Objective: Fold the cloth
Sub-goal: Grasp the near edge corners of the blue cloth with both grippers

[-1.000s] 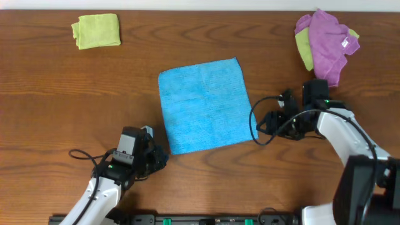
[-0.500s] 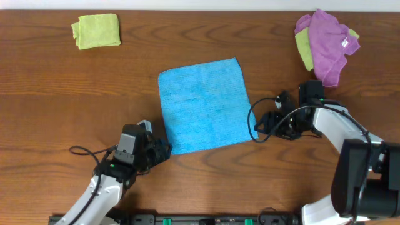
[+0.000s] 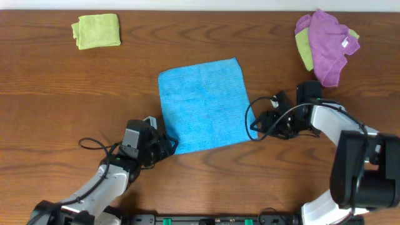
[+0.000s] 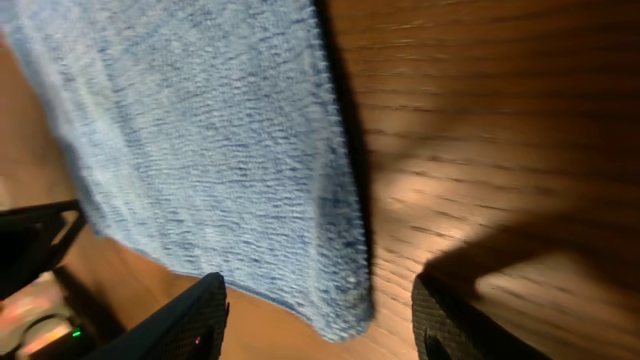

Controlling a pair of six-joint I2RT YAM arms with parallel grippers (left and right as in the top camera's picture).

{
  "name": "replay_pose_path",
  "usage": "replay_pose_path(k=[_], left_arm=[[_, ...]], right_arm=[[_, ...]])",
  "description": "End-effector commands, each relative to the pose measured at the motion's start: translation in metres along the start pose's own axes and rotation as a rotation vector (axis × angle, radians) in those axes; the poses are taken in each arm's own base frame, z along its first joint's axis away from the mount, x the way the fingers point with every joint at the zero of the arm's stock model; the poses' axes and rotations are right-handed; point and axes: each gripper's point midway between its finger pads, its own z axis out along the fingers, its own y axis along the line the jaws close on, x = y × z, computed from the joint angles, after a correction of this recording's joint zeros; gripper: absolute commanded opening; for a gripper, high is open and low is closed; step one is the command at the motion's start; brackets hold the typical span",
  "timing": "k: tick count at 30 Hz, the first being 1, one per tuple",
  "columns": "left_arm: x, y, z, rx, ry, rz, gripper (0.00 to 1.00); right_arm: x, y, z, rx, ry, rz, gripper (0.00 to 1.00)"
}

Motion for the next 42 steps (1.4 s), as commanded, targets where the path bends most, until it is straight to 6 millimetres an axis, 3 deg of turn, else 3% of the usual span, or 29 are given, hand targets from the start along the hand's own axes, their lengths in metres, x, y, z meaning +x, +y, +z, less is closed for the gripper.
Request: replay_pose_path(k=[1,15,19,23,25,28,37,42], left_arm=[[0.007,0.009,0.005,-0.025,0.032,-0.035,0.47],[0.008,0.008,0.008,-0.011,0.046,-0.036,0.45],[0.008,0.008,0.008,-0.012,0.046,-0.035,0.37],[0.008,0.008,0.008,-0.012,0.047,-0.035,0.21],[0.008,0.008,0.008,-0.012,0.046,-0.035,0.2],[0.008,0.008,0.008,-0.011,0.046,-0.035,0.06],[-0.008,-0.02,0.007,0.092,0.003,0.014,0.06],[-0.031,-0.043,0.002,0.139,-0.042,0.064,0.06]], right_arm=[[0.01,-0.006,0.017,-0.005,0.058,0.025,0.59],[0.018,0.002,0.03,0.006,0.102,-0.012,0.54],[0.019,-0.004,0.031,0.049,0.105,-0.012,0.49],[0.019,-0.006,0.03,0.058,0.104,-0.005,0.32],[0.02,-0.006,0.03,0.058,0.106,-0.004,0.2],[0.02,-0.006,0.03,0.06,0.107,-0.002,0.02],[0.018,0.001,0.025,0.048,0.117,0.049,0.02],[-0.002,0.018,0.01,0.037,0.106,0.038,0.02]])
